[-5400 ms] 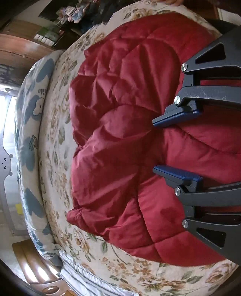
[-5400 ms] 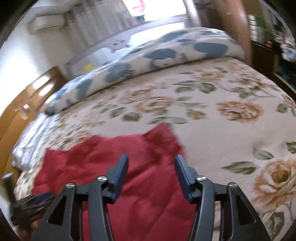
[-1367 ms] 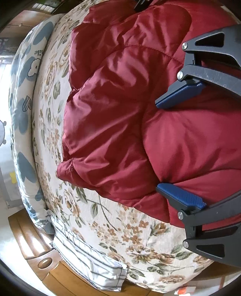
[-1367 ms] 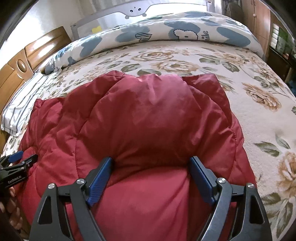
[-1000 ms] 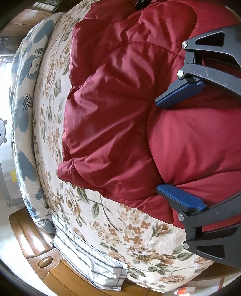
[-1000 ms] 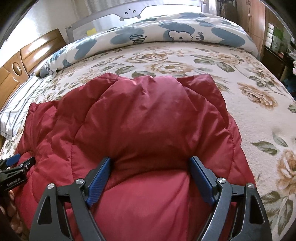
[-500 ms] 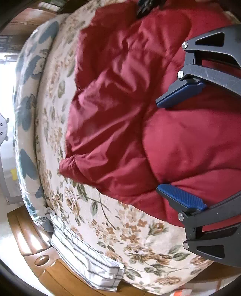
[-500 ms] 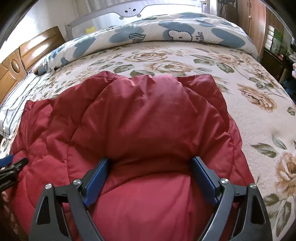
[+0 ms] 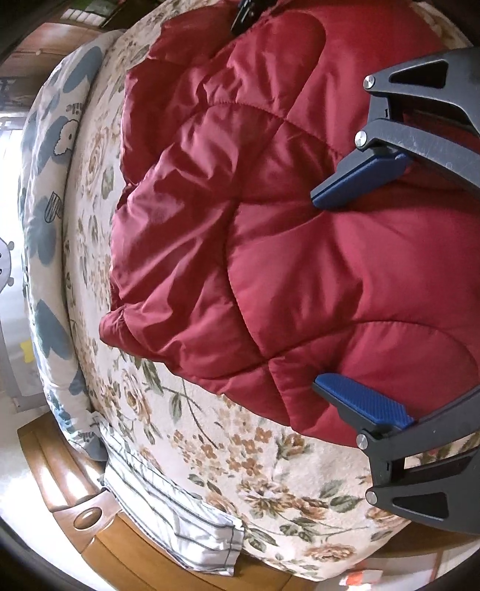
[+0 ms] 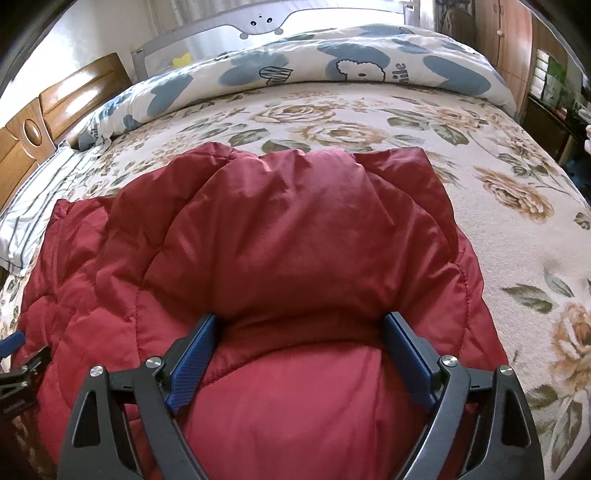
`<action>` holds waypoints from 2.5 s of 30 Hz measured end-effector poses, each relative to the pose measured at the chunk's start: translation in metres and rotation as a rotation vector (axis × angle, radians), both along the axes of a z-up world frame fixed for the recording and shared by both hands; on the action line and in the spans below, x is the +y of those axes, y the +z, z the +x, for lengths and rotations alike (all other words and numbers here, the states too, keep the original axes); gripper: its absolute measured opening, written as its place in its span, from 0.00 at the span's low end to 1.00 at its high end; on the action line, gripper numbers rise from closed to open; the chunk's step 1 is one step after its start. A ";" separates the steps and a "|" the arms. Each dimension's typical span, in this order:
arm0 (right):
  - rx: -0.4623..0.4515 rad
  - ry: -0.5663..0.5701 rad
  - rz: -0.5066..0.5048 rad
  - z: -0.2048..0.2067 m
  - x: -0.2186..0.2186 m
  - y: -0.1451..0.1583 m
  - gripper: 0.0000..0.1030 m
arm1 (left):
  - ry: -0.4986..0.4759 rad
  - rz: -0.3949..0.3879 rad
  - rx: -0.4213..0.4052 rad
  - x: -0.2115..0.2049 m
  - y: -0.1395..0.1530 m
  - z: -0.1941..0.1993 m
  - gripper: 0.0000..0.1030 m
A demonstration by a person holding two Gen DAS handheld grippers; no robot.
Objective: Fold large clothes
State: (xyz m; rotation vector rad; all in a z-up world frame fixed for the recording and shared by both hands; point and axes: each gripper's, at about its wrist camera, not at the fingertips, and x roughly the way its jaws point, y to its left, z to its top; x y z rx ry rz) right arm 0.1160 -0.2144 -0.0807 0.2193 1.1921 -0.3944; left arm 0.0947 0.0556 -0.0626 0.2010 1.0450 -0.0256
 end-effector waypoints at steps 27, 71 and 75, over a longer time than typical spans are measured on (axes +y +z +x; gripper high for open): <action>-0.045 0.045 0.088 -0.080 0.038 0.060 0.88 | -0.025 -0.029 -0.077 0.008 0.040 -0.055 0.92; -0.043 0.053 0.037 -0.081 0.046 0.049 0.93 | -0.025 -0.093 -0.012 0.019 0.017 -0.055 0.99; -0.050 0.094 0.035 -0.087 0.060 0.064 0.94 | -0.023 -0.098 -0.006 0.026 0.025 -0.072 0.99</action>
